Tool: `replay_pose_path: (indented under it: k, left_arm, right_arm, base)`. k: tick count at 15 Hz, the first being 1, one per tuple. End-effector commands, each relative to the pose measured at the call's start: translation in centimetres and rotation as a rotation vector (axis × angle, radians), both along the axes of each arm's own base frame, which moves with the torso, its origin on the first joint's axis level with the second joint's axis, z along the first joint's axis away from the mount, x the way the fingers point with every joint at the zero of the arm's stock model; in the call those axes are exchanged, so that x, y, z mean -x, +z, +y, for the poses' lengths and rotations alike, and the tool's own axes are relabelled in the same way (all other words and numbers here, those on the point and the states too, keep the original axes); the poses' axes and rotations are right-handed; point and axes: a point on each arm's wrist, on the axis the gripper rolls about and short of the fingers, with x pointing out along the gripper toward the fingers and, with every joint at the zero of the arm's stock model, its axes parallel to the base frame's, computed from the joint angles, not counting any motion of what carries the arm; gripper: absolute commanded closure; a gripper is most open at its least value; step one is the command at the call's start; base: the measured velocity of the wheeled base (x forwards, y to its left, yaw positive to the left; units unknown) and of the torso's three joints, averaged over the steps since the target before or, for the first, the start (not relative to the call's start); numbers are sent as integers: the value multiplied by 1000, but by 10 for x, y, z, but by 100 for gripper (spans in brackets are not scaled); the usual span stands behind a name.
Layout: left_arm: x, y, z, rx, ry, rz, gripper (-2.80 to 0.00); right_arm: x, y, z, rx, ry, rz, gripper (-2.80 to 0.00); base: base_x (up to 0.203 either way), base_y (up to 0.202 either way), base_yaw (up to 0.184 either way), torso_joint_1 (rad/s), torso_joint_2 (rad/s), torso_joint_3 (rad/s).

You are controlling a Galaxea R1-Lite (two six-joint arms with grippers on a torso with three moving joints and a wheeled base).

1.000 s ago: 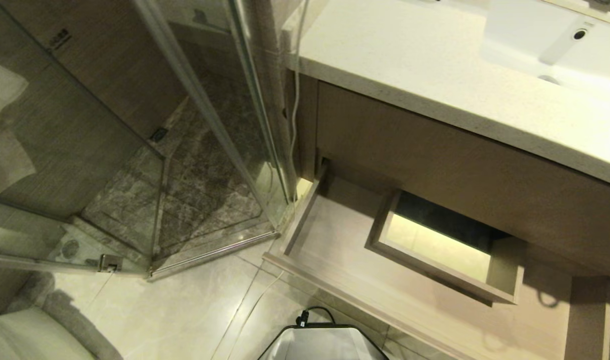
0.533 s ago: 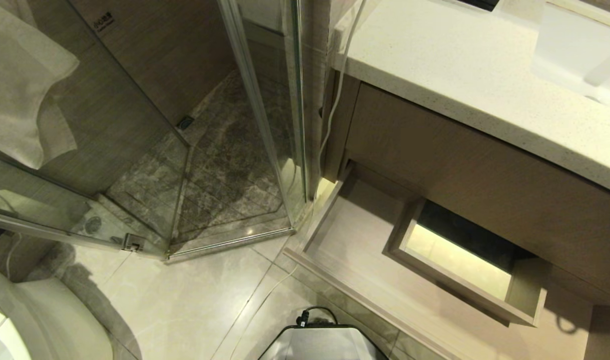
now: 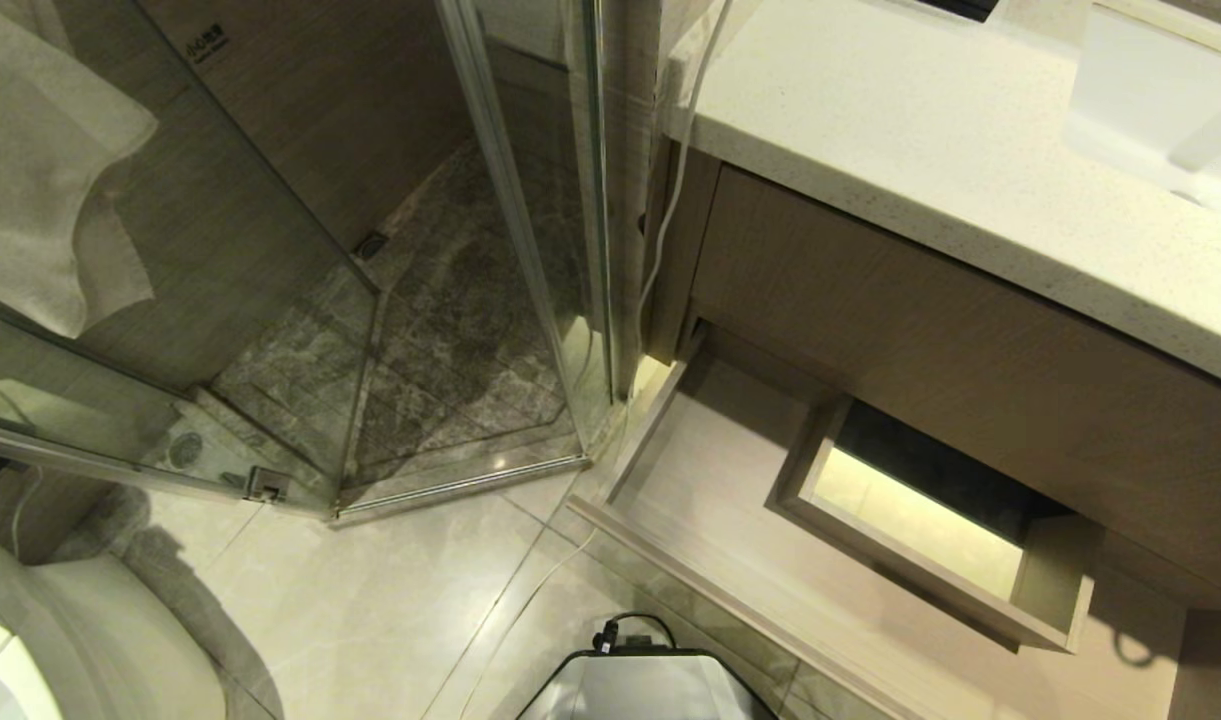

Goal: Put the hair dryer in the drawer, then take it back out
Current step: Pick up the hairdryer

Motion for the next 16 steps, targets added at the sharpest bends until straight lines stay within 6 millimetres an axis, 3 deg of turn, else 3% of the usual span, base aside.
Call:
replay_pose_path:
  k: [1,5,16]
  left_arm:
    - [0,0,0,0,1,0,0]
    - [0,0,0,1,-1,0,0]
    - [0,0,0,0,-1,0,0]
  right_arm:
    - [0,-12,0,-2,1,-3,0]
    - [0,-12,0,-2,1,-3,0]
    - [0,-12,0,-2,1,-3,0]
  base:
    - [0,0,0,0,0,0]
    - [1,1,-18,2,1,1]
    - [2,8,-136,4,1,2]
